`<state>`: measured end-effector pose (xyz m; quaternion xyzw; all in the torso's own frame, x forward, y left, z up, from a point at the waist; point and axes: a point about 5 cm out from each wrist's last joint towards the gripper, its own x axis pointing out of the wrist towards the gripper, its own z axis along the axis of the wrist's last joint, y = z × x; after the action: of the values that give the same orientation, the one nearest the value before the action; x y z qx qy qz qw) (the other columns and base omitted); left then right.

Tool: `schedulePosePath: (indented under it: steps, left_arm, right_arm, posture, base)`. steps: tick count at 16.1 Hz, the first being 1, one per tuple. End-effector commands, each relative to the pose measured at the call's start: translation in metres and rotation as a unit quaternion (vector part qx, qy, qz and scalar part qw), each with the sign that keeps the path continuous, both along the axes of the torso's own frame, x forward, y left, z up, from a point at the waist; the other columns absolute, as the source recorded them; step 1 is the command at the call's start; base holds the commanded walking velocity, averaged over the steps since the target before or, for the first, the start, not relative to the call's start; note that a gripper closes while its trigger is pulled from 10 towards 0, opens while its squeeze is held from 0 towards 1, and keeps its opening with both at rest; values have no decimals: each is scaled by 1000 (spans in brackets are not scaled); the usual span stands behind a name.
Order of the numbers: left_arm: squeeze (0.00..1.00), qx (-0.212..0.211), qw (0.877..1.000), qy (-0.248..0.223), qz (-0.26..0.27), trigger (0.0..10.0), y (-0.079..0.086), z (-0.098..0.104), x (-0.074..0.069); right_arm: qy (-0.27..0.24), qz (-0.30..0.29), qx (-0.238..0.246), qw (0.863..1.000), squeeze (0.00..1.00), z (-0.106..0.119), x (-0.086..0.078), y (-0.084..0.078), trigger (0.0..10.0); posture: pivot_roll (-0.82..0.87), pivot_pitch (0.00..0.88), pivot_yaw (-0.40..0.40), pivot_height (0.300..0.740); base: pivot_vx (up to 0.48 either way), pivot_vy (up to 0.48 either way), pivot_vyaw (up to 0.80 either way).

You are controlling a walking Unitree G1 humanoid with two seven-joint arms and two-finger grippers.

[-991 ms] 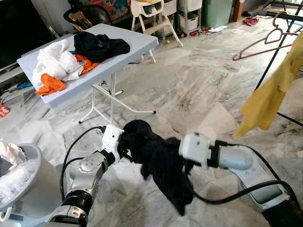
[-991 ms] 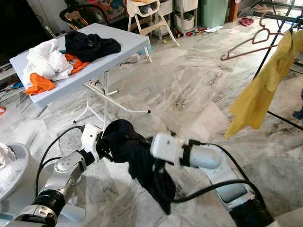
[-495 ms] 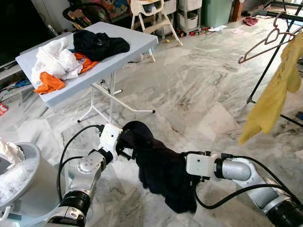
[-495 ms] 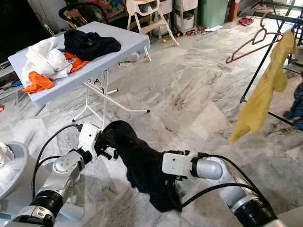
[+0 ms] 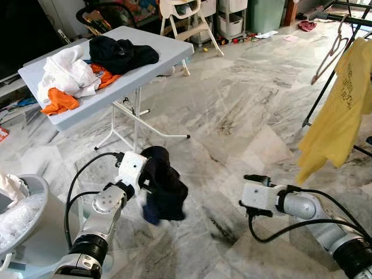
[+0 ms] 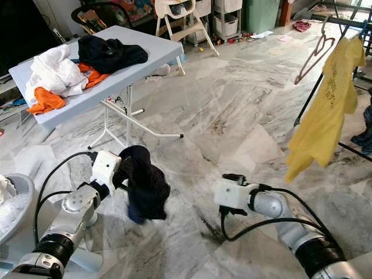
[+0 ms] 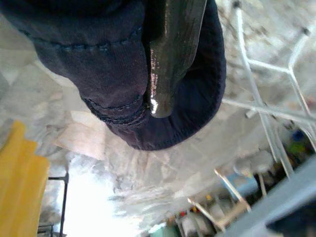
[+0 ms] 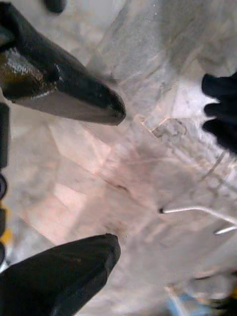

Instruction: Hang hanger

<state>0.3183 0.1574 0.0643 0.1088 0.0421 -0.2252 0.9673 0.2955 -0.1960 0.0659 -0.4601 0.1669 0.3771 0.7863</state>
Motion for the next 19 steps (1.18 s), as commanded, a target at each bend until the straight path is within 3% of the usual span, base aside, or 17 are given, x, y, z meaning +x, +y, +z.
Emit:
schedulePosePath:
  steps: [1,2,3,4,7,8,9,10,13,14,15,18,19]
  left_arm:
    - [0,17,999,-51,-6,0,3,14,3]
    - [0,20,997,-73,-25,0,-1,18,1]
    - [0,30,994,-97,-45,0,-5,21,-2]
    - [0,35,993,-105,-50,0,-6,22,-3]
    - [0,38,984,-162,-58,0,-16,35,-5]
    - [0,32,983,-168,-60,0,-19,37,-5]
    - [0,33,982,-171,-68,0,-23,36,-6]
    - [0,37,982,-170,-74,0,-25,35,-8]
    - [0,43,982,-165,-82,0,-28,30,-10]
    - [0,44,983,-161,-82,0,-29,29,-10]
    - [0,46,983,-158,-82,0,-29,28,-10]
    - [0,49,983,-158,-82,0,-29,27,-9]
    - [0,47,982,-160,-84,0,-32,28,-9]
  right_arm:
    - [8,-46,61,997,1000,-1,3,8,10000]
    - [16,-96,122,988,1000,-3,6,16,10000]
    - [41,-167,208,963,1000,-7,9,26,10000]
    - [51,-189,231,953,1000,-9,9,28,10000]
    - [116,-305,377,867,1000,-16,8,52,10000]
    - [137,-315,410,845,710,-14,6,61,10000]
    - [152,-315,427,834,298,-13,5,66,10000]
    - [158,-317,434,828,0,-11,4,67,10000]
    - [140,-337,444,818,0,-1,10,56,10000]
    - [102,-368,455,804,0,9,19,40,10000]
    - [100,-380,476,787,0,16,22,35,10000]
    - [126,-364,494,780,0,21,21,45,10000]
    - [145,-355,505,773,0,21,19,55,10000]
  posture:
    - [-147,45,186,740]
    - [-149,47,188,740]
    - [-147,49,187,740]
    - [-145,50,185,740]
    - [-139,53,180,740]
    - [-138,53,182,740]
    - [-138,54,184,740]
    - [-141,55,187,740]
    - [-148,57,192,740]
    - [-149,58,194,740]
    - [-153,59,194,740]
    - [-154,59,193,740]
    - [-155,59,192,740]
  base:
    - [0,0,0]
    - [0,0,0]
    - [0,0,0]
    - [0,0,0]
    - [0,0,0]
    - [0,0,0]
    - [0,0,0]
    - [0,0,0]
    - [0,0,0]
    - [0,0,0]
    - [0,0,0]
    - [0,0,0]
    - [0,0,0]
